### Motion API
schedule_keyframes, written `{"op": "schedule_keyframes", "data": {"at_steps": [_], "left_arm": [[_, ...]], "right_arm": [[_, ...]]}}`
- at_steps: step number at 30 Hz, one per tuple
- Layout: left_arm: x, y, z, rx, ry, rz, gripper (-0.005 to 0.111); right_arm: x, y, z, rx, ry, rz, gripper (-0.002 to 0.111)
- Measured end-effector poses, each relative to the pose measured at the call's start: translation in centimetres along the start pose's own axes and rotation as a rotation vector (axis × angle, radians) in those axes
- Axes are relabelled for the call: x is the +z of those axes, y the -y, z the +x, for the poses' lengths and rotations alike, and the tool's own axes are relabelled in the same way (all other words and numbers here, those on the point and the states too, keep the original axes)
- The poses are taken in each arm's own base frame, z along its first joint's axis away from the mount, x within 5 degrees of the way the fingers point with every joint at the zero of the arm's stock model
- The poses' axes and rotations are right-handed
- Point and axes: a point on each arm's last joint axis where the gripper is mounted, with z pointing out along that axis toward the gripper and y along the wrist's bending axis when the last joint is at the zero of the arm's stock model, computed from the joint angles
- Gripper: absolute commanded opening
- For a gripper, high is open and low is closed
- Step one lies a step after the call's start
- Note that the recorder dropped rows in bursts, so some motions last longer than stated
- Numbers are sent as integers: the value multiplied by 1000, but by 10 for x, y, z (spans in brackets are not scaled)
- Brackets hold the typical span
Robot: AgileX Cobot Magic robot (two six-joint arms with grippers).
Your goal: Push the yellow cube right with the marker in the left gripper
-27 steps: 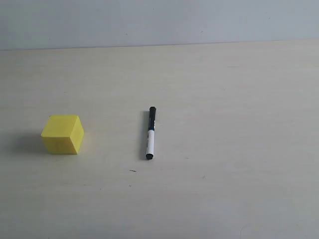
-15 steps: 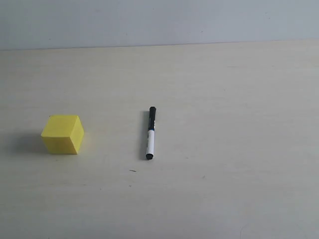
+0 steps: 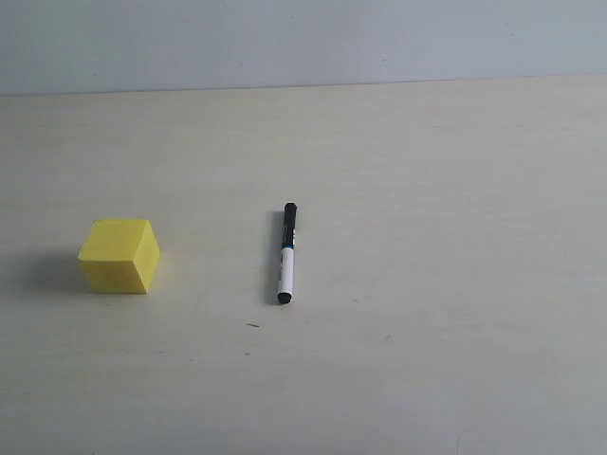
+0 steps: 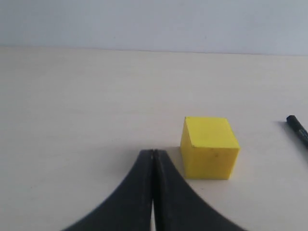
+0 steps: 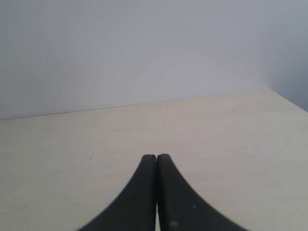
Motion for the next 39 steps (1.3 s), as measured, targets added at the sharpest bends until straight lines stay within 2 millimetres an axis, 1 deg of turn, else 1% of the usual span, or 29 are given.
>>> {"op": "schedule_keyframes", "data": {"at_steps": [2,5,8,11,16,18,20,22,24,26,27,28,29,31,32,34,35,37,39], "left_arm": [[0,0,-4,36,52,2,0],[-2,3,-19,15,217,27,0],[-6,4,-32,-60,361,59,0],[-9,5,-40,-129,456,90,0],[-15,6,-50,-353,565,181,0],[-22,8,-59,-414,685,244,0],[-37,8,-72,-443,879,324,0],[-53,8,-94,-458,1034,370,0],[-68,7,-127,-445,1128,360,0],[-75,8,-163,-416,1133,324,0],[-73,9,-183,-407,1091,303,0],[-67,11,-203,-401,1009,278,0],[-59,13,-218,-398,918,256,0],[-26,17,-246,-395,608,185,0],[-4,19,-254,-384,438,147,0],[43,22,-255,-358,94,76,0],[58,24,-256,-346,-20,61,0],[100,29,-245,-307,-312,50,0],[129,36,-230,-275,-541,96,0]], "right_arm": [[0,0,0,0,0,0,0],[0,0,0,0,0,0,0],[0,0,0,0,0,0,0],[0,0,0,0,0,0,0],[0,0,0,0,0,0,0],[0,0,0,0,0,0,0],[0,0,0,0,0,0,0],[0,0,0,0,0,0,0],[0,0,0,0,0,0,0],[0,0,0,0,0,0,0],[0,0,0,0,0,0,0],[0,0,0,0,0,0,0],[0,0,0,0,0,0,0],[0,0,0,0,0,0,0],[0,0,0,0,0,0,0],[0,0,0,0,0,0,0],[0,0,0,0,0,0,0],[0,0,0,0,0,0,0],[0,0,0,0,0,0,0]]}}
